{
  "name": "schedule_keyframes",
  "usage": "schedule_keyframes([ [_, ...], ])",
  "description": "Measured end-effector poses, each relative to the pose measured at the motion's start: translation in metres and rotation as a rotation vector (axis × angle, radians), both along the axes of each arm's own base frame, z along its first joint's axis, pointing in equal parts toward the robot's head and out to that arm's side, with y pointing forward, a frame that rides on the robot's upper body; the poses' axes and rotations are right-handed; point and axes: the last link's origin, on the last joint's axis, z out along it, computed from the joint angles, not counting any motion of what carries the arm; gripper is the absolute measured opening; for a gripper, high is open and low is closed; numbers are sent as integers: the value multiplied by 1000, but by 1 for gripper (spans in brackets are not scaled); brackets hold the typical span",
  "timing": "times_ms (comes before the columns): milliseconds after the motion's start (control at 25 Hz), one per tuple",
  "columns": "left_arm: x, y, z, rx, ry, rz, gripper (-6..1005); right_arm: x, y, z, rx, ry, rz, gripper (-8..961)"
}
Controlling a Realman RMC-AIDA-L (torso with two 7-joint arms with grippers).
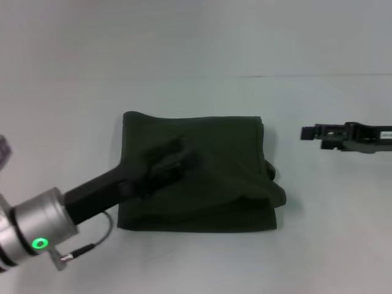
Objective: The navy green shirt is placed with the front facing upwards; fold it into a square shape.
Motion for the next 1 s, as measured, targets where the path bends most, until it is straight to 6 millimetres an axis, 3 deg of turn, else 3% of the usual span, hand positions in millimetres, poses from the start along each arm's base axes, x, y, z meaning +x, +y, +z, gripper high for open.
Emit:
schedule_keyframes([
  [240,-20,-5,23,67,211,-98,911,-16,-1,-22,-104,12,-22,925],
  [520,-35,-15,40,78,319,-152,907,-22,-11,-39,-191,65,-46,925],
  [800,-39,-14,41,69,348,-150,907,-22,-11,-41,-185,76,-70,925],
  [1000,-37,-13,39,70,349,-151,907,-25,-5,-54,-142,58,-68,925],
])
